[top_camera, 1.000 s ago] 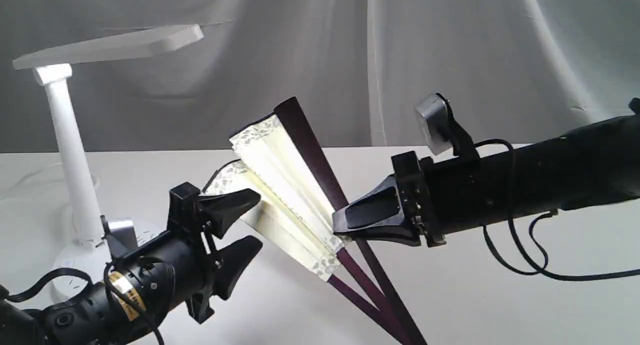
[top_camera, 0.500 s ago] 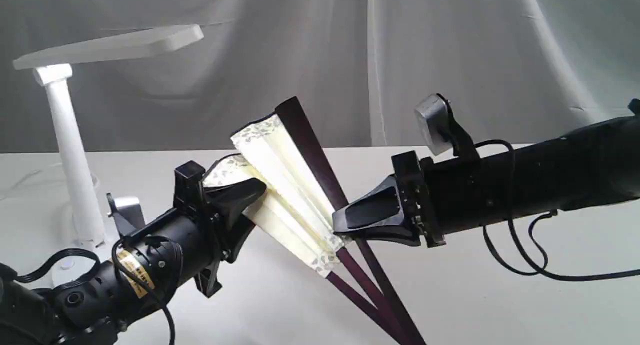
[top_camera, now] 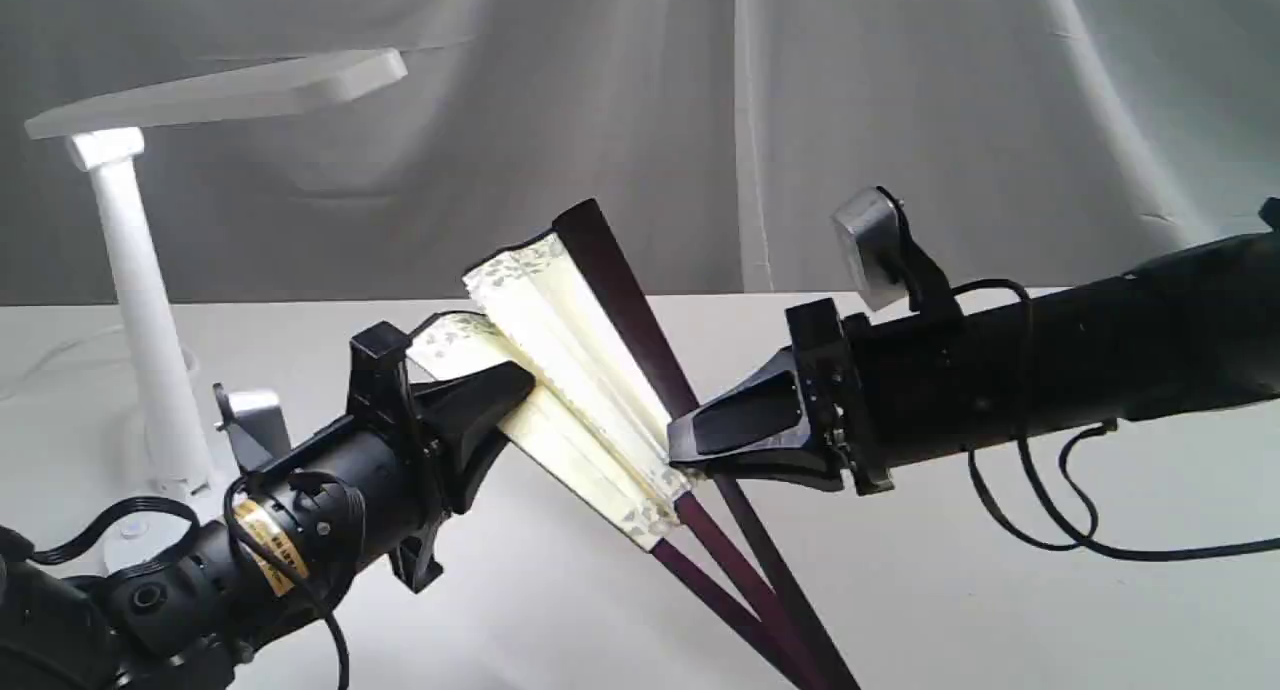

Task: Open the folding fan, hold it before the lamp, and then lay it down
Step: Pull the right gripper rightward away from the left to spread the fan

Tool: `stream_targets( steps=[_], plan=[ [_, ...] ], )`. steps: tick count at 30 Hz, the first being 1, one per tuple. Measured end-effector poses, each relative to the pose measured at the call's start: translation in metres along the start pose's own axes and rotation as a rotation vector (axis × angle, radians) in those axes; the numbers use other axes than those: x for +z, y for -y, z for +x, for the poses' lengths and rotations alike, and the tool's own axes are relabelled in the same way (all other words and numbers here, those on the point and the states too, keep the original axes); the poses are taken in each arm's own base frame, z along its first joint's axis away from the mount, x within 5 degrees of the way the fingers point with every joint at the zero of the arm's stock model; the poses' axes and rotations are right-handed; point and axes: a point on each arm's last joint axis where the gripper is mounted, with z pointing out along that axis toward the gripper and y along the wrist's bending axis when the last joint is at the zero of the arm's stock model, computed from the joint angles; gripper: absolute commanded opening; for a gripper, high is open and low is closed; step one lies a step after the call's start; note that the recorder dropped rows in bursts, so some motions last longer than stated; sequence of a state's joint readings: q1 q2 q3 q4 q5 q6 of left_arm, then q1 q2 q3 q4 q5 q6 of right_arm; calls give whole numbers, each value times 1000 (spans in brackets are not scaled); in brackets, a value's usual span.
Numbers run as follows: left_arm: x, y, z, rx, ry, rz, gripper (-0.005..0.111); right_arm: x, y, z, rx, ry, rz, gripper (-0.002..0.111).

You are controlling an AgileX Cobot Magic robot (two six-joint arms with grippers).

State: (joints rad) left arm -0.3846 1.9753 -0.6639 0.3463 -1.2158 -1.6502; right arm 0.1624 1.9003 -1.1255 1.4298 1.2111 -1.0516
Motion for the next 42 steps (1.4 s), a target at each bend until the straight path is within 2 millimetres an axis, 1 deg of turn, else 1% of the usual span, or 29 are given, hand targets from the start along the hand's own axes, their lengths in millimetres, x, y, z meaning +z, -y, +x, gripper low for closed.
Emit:
stream_targets(
  steps=[5, 7, 10, 12, 15, 23, 30, 36, 42],
  plan=[
    [0, 0, 0, 4, -9, 3, 0, 0, 0, 0, 0, -1, -2, 1],
    [0, 0, 1, 3, -15, 2, 0, 0, 0, 0, 0, -2, -3, 8],
    [0, 1, 1, -5, -26, 5, 0, 0, 0, 0, 0, -2, -3, 22],
    [0, 1, 2, -11, -39, 7, 0, 0, 0, 0, 0, -2, -3, 28],
    [0, 1, 5, -4, -77, 7, 0, 0, -1, 0, 3, 6, -8, 33],
    [-1, 0, 12, 4, -148, 2, 0, 0, -1, -3, 13, 37, -15, 34],
    [-2, 0, 19, 29, -228, -3, 0, -1, 2, -12, 43, 133, 15, 34],
    [-2, 0, 19, 28, -227, -3, 0, -2, 8, -19, 66, 215, 82, 33],
    [-1, 0, 16, 17, -196, 0, 0, -3, 9, -23, 87, 266, 91, 33]
  ],
)
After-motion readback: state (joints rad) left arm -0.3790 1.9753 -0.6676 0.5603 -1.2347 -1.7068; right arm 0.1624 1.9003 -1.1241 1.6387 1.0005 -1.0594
